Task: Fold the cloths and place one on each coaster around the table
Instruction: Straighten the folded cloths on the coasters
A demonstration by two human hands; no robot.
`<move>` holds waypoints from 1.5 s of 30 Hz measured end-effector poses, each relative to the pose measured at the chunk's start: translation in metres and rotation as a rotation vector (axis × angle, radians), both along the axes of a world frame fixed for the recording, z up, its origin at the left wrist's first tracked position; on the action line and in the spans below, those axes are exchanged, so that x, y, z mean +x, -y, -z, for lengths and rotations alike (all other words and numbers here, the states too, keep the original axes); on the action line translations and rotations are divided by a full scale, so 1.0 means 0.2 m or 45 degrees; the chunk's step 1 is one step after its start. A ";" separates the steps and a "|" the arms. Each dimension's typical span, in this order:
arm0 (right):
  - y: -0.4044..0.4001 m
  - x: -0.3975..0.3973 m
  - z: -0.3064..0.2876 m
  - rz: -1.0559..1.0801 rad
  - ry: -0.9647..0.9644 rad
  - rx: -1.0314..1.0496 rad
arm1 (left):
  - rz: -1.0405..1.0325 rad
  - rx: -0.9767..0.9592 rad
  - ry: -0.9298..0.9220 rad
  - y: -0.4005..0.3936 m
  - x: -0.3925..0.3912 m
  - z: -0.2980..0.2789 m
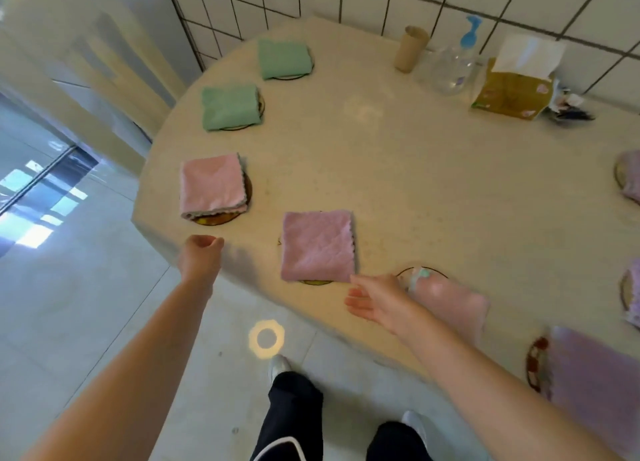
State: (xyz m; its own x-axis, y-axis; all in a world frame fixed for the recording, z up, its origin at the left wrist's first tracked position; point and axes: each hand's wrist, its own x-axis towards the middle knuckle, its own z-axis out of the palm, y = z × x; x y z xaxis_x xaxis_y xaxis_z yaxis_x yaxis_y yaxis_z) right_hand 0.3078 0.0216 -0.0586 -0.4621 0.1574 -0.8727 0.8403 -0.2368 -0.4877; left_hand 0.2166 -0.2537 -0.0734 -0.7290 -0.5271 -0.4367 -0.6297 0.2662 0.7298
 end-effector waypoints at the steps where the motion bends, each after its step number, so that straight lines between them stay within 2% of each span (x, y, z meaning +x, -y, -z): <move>1: 0.07 -0.02 0.01 0.103 0.074 -0.111 | 0.008 -0.041 0.008 0.08 -0.08 0.00; 5: 0.26 -0.10 0.07 0.453 0.155 -0.362 | 0.018 -0.103 0.029 0.31 -0.34 0.01; 7: 0.31 -0.13 0.09 0.573 0.149 -0.387 | 0.070 -0.081 0.068 0.38 -0.44 0.01; 12: 0.35 -0.14 0.10 0.696 0.153 -0.360 | 0.181 -0.002 0.114 0.42 -0.57 0.04; 20: 0.37 -0.18 0.07 0.864 0.148 -0.425 | 0.087 0.273 0.138 0.41 -0.67 0.08; 25: 0.35 -0.21 0.07 0.785 0.056 -0.370 | 0.008 0.378 0.136 0.40 -0.71 0.07; 29: 0.35 -0.24 0.08 0.764 0.025 -0.380 | -0.075 0.710 0.201 0.43 -0.77 0.08; 34: 0.33 -0.27 0.07 0.700 0.030 -0.335 | -0.146 0.841 0.202 0.41 -0.72 0.10; 41: 0.21 -0.34 0.02 0.312 -0.210 -0.289 | -0.305 1.290 -0.077 0.25 -0.52 0.10; 45: 0.15 -0.36 0.02 0.234 -0.209 -0.357 | -0.445 1.436 -0.166 0.12 -0.45 0.15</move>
